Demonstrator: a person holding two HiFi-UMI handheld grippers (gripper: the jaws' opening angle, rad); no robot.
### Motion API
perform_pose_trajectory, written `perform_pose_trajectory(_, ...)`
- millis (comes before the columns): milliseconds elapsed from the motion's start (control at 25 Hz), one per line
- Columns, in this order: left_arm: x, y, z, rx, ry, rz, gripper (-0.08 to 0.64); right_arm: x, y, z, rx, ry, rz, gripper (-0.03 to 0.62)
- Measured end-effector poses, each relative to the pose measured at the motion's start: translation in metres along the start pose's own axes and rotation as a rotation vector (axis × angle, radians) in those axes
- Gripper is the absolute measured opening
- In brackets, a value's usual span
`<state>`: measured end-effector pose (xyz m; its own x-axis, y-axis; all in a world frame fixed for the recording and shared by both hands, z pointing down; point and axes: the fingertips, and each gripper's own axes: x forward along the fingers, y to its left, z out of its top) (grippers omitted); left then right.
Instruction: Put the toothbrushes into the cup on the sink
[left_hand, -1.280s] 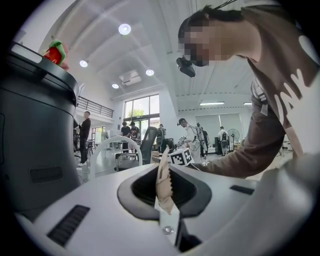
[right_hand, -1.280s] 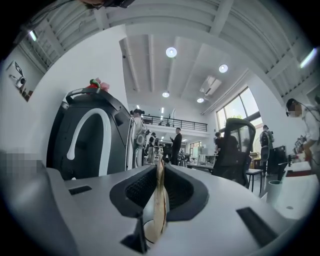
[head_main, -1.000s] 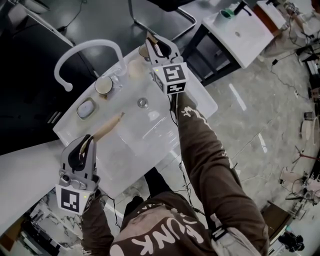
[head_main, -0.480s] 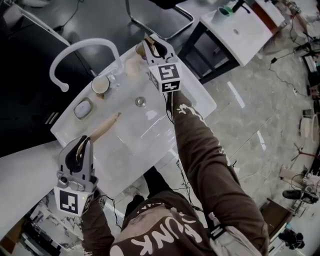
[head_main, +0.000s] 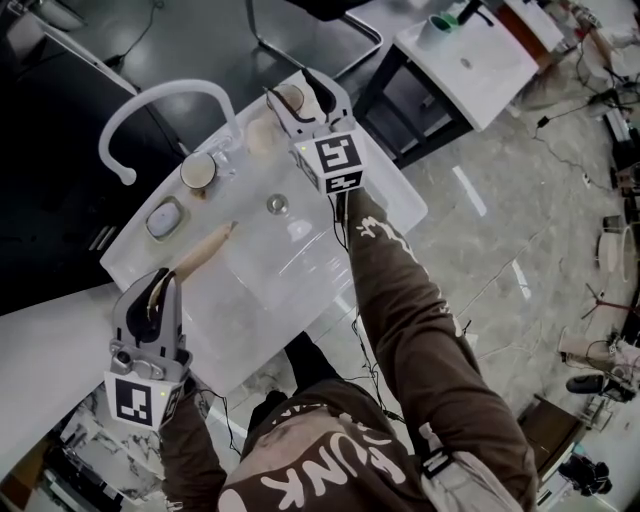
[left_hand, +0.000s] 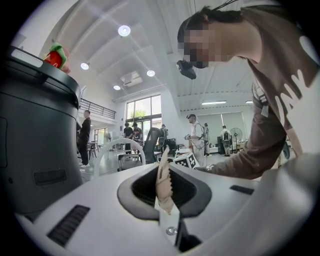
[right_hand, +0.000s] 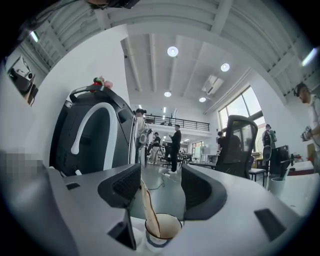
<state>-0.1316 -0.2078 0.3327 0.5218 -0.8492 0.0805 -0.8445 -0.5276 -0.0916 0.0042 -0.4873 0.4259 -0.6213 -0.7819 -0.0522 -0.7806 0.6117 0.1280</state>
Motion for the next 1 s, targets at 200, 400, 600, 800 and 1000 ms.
perform_pose_trajectory(200,0.000,-0.002,0.008,0.009,-0.012,0.001,0.028,-0.028,0.014,0.044,-0.013,-0.080,0.030,0.292)
perform_pose_trajectory(400,0.001,-0.001,0.014,0.016,-0.040,-0.007,0.028,-0.080,0.045,0.103,-0.006,-0.210,0.073,0.302)
perform_pose_trajectory(600,0.000,0.003,0.014,0.048,-0.032,-0.008,0.028,-0.145,0.087,0.136,0.048,-0.235,0.114,0.304)
perform_pose_trajectory(800,0.008,0.020,0.008,0.123,-0.006,-0.016,0.028,-0.196,0.121,0.147,0.055,-0.205,0.147,0.305)
perform_pose_trajectory(1000,0.028,0.054,-0.010,0.233,0.056,-0.021,0.026,-0.224,0.143,0.141,0.083,-0.155,0.164,0.305)
